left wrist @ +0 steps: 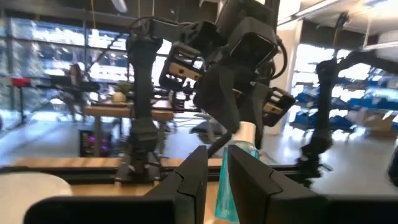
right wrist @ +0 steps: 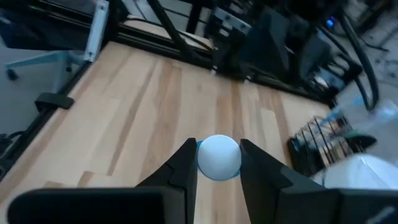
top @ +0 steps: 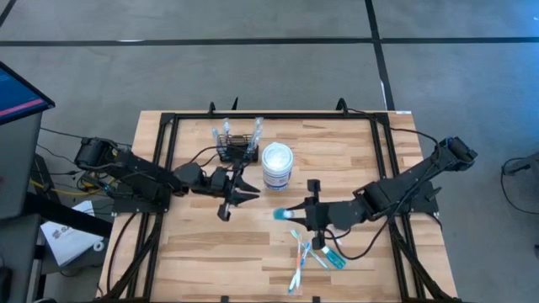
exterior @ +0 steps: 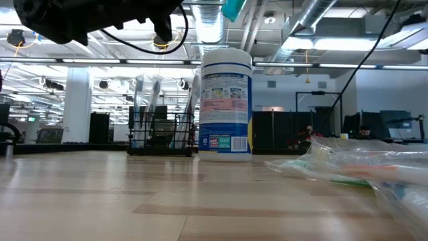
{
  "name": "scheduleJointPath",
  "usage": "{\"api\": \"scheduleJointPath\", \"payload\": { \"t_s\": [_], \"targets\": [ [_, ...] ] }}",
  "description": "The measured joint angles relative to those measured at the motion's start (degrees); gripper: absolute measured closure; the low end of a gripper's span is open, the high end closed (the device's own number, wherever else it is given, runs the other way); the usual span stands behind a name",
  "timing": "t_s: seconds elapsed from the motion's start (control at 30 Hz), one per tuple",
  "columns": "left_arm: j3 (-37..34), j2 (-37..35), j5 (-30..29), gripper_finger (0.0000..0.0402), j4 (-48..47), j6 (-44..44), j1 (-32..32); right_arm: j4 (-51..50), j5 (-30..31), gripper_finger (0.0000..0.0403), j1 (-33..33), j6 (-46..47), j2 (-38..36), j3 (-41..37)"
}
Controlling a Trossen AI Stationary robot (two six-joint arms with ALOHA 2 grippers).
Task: Pick & Place toothbrushing station
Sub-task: Put the top blue mouthwash into the mesh organizer
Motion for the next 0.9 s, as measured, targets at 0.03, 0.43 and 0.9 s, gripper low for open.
{"api": "scheduleJointPath", "payload": {
  "t_s": [0.03, 0.43, 0.9],
  "targets": [
    [0.0, 0.2, 1.0, 0.0343, 0.0, -1.0, 0.3, 0.6, -0.9, 0.0321, -0.2, -0.9, 0.0, 0.0],
    [11.3, 12.8, 15.2, 0.0343, -0.1, -7.5, 2.2, 2.0, -6.4, 0.0321, -1.0, -4.2, 0.0, 0.0],
    [15.5, 17.9, 28.3, 0.0343, -0.1, -10.5, 4.2, 3.4, -11.7, 0.0321, -0.6, -5.4, 0.0, 0.0]
  ]
}}
